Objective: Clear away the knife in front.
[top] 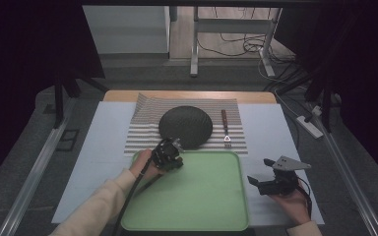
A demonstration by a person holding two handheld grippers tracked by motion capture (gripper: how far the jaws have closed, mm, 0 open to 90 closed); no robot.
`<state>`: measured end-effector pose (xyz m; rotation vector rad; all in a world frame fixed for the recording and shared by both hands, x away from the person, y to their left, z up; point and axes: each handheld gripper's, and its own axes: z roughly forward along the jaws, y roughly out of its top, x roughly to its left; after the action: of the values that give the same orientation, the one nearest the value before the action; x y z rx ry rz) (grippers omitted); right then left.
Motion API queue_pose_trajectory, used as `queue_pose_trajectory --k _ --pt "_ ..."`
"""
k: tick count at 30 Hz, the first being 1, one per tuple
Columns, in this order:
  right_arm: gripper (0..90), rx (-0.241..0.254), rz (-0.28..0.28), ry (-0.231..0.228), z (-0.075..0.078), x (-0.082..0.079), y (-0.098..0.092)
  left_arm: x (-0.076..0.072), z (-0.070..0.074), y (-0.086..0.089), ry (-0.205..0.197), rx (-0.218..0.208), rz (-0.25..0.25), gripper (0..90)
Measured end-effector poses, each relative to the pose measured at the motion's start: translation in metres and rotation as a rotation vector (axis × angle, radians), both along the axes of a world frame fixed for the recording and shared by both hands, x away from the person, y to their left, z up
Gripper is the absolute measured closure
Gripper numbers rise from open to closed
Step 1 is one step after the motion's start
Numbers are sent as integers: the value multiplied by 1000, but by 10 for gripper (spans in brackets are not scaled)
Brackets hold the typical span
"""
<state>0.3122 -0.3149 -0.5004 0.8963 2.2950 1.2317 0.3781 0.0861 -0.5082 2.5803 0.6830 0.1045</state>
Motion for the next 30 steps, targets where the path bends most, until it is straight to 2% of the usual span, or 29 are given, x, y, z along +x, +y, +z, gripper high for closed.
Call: queue_pose_trajectory --k 1,2,3,12,14,18,21,24,30 --pt "75 0 0 0 0 0 0 0 0 0 0 0 0 888" --pt "75 9 2 0 0 0 0 2 1 12 8 -15 32 888" --pt "75 16 0 1 1 0 -1 2 1 17 12 -25 43 888" --pt "75 14 2 6 0 0 -1 -2 2 49 -11 -38 126 889" --pt "75 15 1 6 1 0 -1 -4 1 53 -15 -28 136 888" --pt "75 15 1 4 0 0 -1 -11 -2 63 -31 27 167 888" --pt "75 16 1 5 0 0 -1 -14 -4 70 -28 35 189 888" --pt "75 13 0 8 0 1 -1 -20 -6 86 -15 15 222 888" --pt "76 25 1 10 -1 4 -1 -28 -8 99 -14 -9 252 888"
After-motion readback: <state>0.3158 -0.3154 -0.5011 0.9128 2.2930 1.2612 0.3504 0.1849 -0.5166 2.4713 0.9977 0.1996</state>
